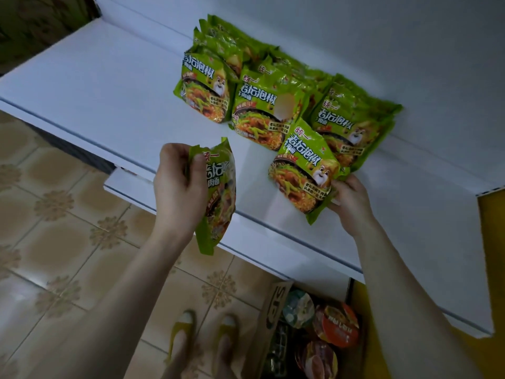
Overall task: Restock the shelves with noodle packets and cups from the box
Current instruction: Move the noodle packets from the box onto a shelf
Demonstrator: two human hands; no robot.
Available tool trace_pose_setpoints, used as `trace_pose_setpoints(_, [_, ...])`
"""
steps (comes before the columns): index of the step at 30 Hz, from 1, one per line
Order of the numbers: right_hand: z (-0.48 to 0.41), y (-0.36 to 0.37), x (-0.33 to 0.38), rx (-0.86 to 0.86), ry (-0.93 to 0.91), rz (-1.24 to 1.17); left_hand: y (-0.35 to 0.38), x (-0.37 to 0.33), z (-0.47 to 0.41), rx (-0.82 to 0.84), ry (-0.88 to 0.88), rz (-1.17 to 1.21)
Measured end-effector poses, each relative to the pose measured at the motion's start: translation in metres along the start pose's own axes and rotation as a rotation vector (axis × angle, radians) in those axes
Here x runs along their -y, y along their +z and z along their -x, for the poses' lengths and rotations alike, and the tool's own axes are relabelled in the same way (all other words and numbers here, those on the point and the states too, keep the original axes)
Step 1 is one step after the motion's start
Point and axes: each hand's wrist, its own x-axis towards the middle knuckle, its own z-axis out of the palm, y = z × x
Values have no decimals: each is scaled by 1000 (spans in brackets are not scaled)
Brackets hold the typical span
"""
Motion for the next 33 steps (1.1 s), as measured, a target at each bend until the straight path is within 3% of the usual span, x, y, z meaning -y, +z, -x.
trace_pose_setpoints(5, [-6,-8,-2,97,-10,67,15,-2,6,-5,22,7])
trace_pose_setpoints(18, [-35,-42,-11,-163,-134,33,58,-21,9,59,3,57])
trace_pose_setpoints(33, [-95,-34,5,-186,-336,159,85,-11,3,111,85,107])
